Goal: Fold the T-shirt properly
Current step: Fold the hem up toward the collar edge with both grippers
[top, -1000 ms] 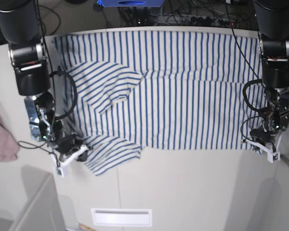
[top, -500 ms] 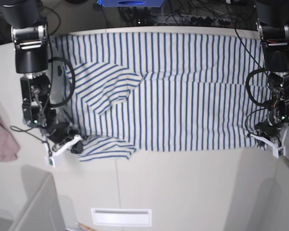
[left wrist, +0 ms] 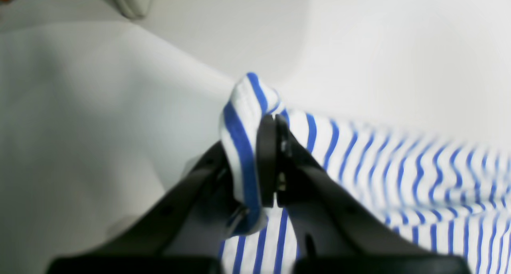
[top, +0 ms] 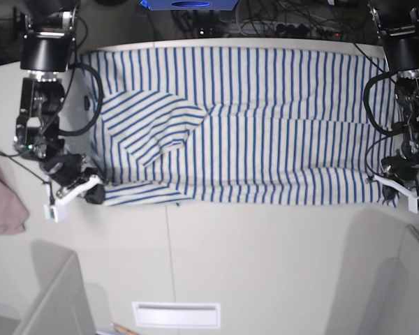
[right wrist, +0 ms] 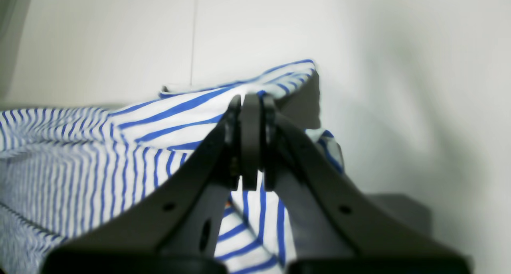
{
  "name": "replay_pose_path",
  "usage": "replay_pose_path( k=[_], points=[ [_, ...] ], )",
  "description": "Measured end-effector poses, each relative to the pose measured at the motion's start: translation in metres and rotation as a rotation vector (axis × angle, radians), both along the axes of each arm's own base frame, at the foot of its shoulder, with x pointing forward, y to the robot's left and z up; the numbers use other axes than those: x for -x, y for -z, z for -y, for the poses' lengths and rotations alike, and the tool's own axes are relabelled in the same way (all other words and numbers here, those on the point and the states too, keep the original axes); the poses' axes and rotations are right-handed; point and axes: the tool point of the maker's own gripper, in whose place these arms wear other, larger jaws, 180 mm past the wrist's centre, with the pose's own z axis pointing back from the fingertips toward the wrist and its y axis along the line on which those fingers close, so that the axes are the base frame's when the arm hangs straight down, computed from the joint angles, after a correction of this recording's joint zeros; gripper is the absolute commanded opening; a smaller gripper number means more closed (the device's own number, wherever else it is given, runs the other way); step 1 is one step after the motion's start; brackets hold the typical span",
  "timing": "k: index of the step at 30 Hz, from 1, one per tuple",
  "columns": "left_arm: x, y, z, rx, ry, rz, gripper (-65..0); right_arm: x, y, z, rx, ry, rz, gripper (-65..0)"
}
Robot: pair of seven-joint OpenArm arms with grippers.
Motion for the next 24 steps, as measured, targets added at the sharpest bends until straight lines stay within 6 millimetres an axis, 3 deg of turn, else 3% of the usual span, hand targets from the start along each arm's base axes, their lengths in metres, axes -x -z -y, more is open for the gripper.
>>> replay_pose_path(
  k=[5, 10, 17, 21, 24],
  points=[
    [0.022, -0.001, -0.012, -0.029, -0.031, -0.013, -65.0, 0.026, -0.007, 0.002, -0.022, 0.019, -0.029, -65.0],
    [0.034, -0.004, 0.004, -0.05, 0.03, -0.012, -65.0, 0.044, -0.013, 0.004, 0.01, 0.007, -0.026, -65.0],
    [0.052, 0.005, 0.011, -0.059, 0.052, -0.047, -65.0, 0.073, -0.011, -0.005, 0.011, -0.001, -0.038, -65.0],
    [0.061, 0.011, 0.01, -0.063, 0.055, -0.075, -65.0, 0.095, -0.006, 0.002, -0.023, 0.063, -0.082, -65.0],
    [0.069, 0.015, 0.014, -0.069, 0.067, -0.092, -65.0, 0.101, -0.007, 0.007, -0.011, 0.073, -0.098, -65.0]
  ],
)
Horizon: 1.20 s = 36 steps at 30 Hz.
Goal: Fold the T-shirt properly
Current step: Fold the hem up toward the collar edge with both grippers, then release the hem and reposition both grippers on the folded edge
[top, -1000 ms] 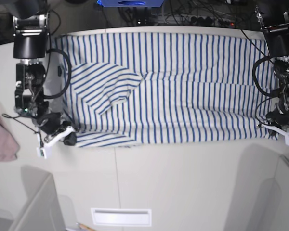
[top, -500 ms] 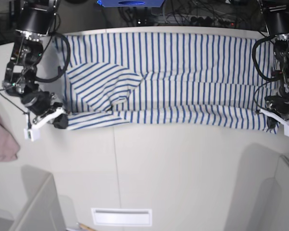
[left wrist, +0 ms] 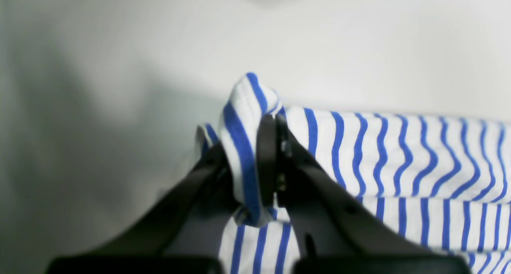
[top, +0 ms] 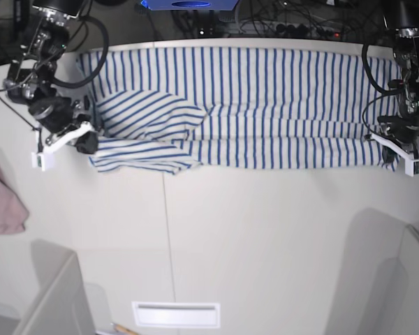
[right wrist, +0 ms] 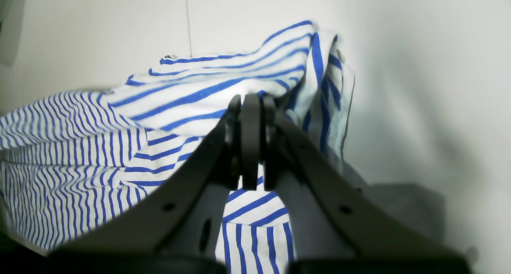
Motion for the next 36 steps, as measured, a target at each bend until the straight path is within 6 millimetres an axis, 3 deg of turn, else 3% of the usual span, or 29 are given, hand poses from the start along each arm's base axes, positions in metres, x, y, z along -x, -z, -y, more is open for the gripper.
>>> replay_pose_path(
  k=[5, 8, 12, 16, 25, 36],
  points=[
    [0.002, -0.005, 0.006, -0.006, 0.021, 0.008, -65.0, 0.008, -0.009, -0.004, 0.018, -0.023, 0.008, -65.0],
    [0.01, -0.009, -0.006, -0.018, -0.009, 0.016, -65.0, 0.01, -0.012, -0.006, 0.018, -0.023, 0.02, -65.0],
    [0.03, -0.008, -0.02, -0.048, -0.041, -0.015, -65.0, 0.027, 0.0, -0.009, 0.009, -0.024, -0.033, -65.0],
    [0.038, -0.005, -0.014, -0.044, -0.021, -0.031, -65.0, 0.038, 0.004, -0.021, -0.06, -0.031, -0.045, -65.0],
    [0.052, 0.006, -0.013, -0.046, -0.019, -0.076, -65.0, 0.068, 0.022, -0.02, -0.059, -0.025, -0.125, -65.0],
    [0.059, 0.009, -0.015, -0.053, -0.014, -0.097, -65.0, 0.071, 0.022, -0.007, -0.012, -0.043, -0.135, -65.0]
  ],
)
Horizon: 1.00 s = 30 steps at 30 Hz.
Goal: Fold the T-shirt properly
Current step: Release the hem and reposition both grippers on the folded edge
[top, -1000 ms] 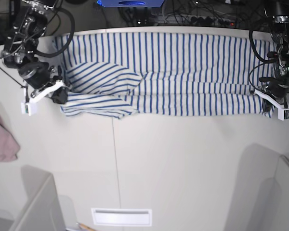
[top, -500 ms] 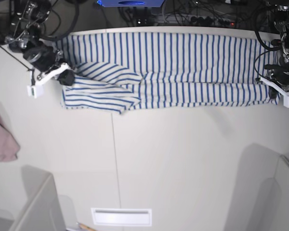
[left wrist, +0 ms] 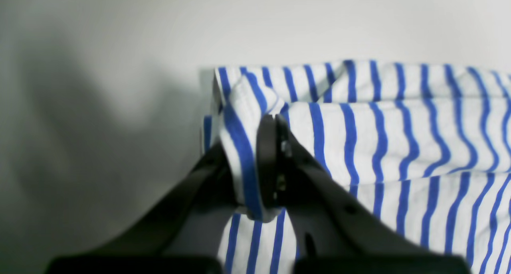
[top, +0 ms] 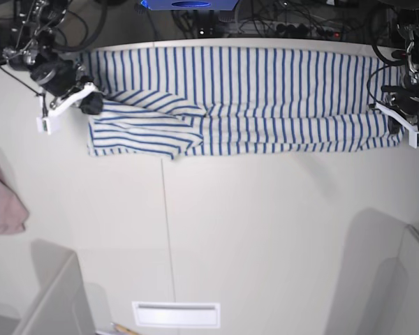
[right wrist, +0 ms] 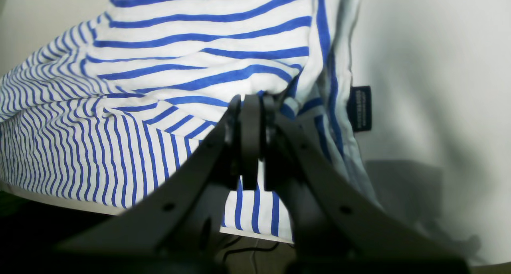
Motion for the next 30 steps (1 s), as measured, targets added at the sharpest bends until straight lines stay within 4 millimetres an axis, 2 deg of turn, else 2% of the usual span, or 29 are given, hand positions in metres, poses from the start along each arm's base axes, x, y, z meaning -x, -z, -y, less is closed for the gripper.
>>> replay_pose_path(
  k=[8, 13, 15, 19, 23, 30],
  points=[
    [0.009, 0.004, -0.002, -0.008, 0.005, -0.029, -65.0, 0.005, 0.003, 0.0, 0.002, -0.001, -0.015, -65.0],
    [0.018, 0.004, -0.021, -0.194, 0.037, -0.091, -65.0, 0.009, 0.008, 0.006, 0.052, -0.004, -0.038, -65.0],
    [0.021, 0.009, -0.019, -0.234, 0.052, -0.113, -65.0, 0.012, 0.013, 0.013, 0.104, 0.0, -0.058, -65.0],
    [0.025, 0.021, -0.006, -0.207, 0.061, -0.128, -65.0, 0.015, 0.017, 0.003, 0.079, 0.011, -0.069, -65.0],
    [0.024, 0.019, -0.008, -0.214, 0.057, -0.125, -65.0, 0.017, 0.018, 0.003, 0.081, 0.011, -0.073, -65.0],
    [0.024, 0.019, -0.008, -0.214, 0.054, -0.124, -65.0, 0.021, 0.021, -0.009, 0.052, 0.001, -0.085, -65.0]
  ],
)
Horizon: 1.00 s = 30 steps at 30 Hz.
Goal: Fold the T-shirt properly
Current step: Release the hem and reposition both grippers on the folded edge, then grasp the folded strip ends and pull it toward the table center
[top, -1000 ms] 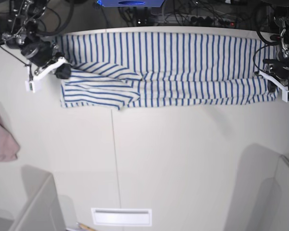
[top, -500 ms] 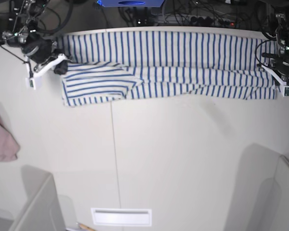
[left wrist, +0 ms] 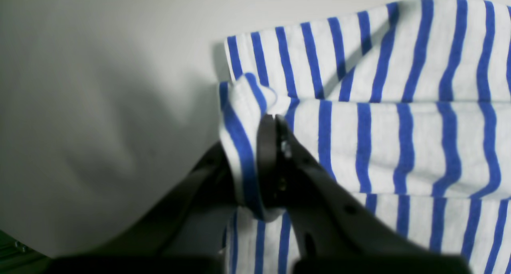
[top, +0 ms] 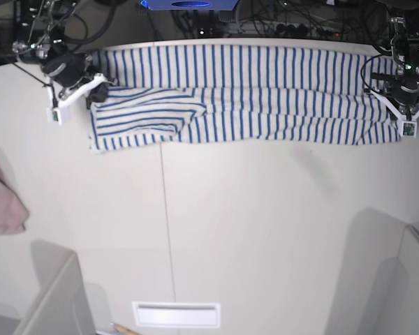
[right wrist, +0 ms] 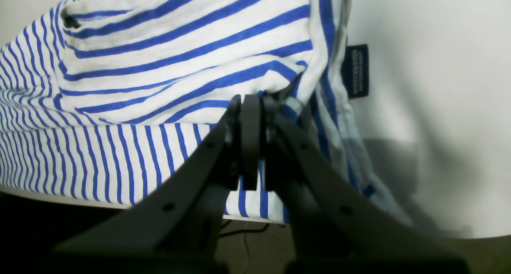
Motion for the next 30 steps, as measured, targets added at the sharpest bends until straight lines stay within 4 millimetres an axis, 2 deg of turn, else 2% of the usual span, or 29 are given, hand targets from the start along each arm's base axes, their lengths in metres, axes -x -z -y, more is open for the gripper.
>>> replay_pose_path(
  k=[5, 6, 7, 11, 12, 14, 16, 18, 19, 21, 22, 24, 26, 30],
  points=[
    [0.0, 0.0, -0.001, -0.001, -0.002, 0.001, -65.0, 0.001, 0.001, -0.003, -0.01, 0.001, -0.007, -65.0],
    [0.0, -0.001, -0.001, -0.001, -0.002, 0.002, -61.4, 0.004, 0.002, -0.003, -0.01, -0.004, -0.021, -65.0],
    [-0.001, -0.002, 0.001, -0.002, 0.003, 0.007, -54.5, 0.005, 0.003, -0.003, -0.008, -0.007, -0.028, -65.0],
    [-0.012, -0.019, 0.008, -0.013, 0.029, 0.054, -27.2, 0.005, 0.002, -0.002, -0.008, -0.002, -0.026, -43.5],
    [-0.014, -0.026, 0.007, -0.016, 0.028, 0.076, -21.4, 0.005, 0.0, 0.004, 0.001, 0.013, -0.023, -41.4],
    [-0.017, -0.048, 0.001, -0.029, -0.014, 0.152, -10.7, 0.0, -0.008, 0.022, 0.031, 0.072, 0.019, -41.4],
    [-0.017, -0.068, -0.002, -0.039, -0.061, 0.224, -5.8, -0.007, -0.013, 0.032, 0.059, 0.094, 0.064, -43.4],
    [-0.018, -0.079, 0.004, -0.04, -0.067, 0.267, -9.4, -0.013, -0.015, 0.024, 0.046, 0.079, 0.092, -46.8],
    [-0.02, -0.08, 0.008, -0.033, -0.062, 0.279, -14.3, -0.017, -0.016, 0.015, 0.039, 0.046, 0.108, -49.8],
    [-0.021, -0.071, 0.019, 0.003, -0.049, 0.269, -32.9, -0.02, -0.017, -0.011, 0.013, -0.073, 0.127, -59.7],
    [-0.019, -0.065, 0.022, 0.013, -0.055, 0.255, -44.9, -0.022, -0.017, -0.021, 0.005, -0.119, 0.127, -65.0],
    [-0.015, -0.053, 0.03, 0.042, -0.06, 0.232, -65.0, -0.031, -0.018, -0.032, -0.008, -0.154, 0.145, -65.0],
    [-0.012, -0.043, 0.032, 0.071, -0.078, 0.221, -65.0, -0.035, -0.011, -0.033, -0.02, -0.144, 0.134, -65.0],
    [-0.005, -0.013, 0.015, 0.082, -0.148, 0.155, -65.0, -0.033, 0.018, -0.024, -0.037, -0.078, 0.03, -65.0]
  ],
)
